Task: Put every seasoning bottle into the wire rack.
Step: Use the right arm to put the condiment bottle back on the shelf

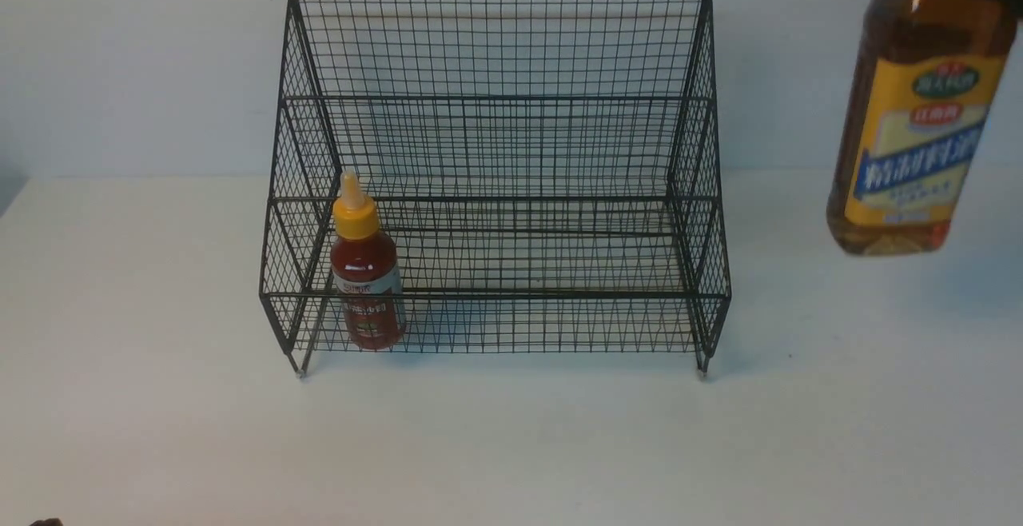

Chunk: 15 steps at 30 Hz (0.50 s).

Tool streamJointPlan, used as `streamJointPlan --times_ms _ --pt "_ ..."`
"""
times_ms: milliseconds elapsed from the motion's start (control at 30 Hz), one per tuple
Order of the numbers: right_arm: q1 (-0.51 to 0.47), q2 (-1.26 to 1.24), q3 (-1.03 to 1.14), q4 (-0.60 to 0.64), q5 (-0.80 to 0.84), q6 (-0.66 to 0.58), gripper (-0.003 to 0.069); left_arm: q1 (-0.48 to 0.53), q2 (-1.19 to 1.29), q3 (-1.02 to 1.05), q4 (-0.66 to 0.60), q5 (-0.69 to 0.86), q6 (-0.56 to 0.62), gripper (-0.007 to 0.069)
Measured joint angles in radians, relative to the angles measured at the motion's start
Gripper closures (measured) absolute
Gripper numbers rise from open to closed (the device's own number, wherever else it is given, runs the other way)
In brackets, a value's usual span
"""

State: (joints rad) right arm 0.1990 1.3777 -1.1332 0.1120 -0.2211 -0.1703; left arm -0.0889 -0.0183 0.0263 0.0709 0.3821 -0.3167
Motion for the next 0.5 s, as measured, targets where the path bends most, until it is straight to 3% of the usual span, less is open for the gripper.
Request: streamJointPlan --times_ms 300,500 --pt "0.133 0.137 -0.353 0.074 0.132 0.008 0.0349 0.000 0.000 0.000 0.000 0.000 0.000 0.0629" --pt "0.168 0.319 -0.607 0.086 0.233 0.014 0.0349 0.000 0.000 0.000 0.000 0.000 0.000 0.0629"
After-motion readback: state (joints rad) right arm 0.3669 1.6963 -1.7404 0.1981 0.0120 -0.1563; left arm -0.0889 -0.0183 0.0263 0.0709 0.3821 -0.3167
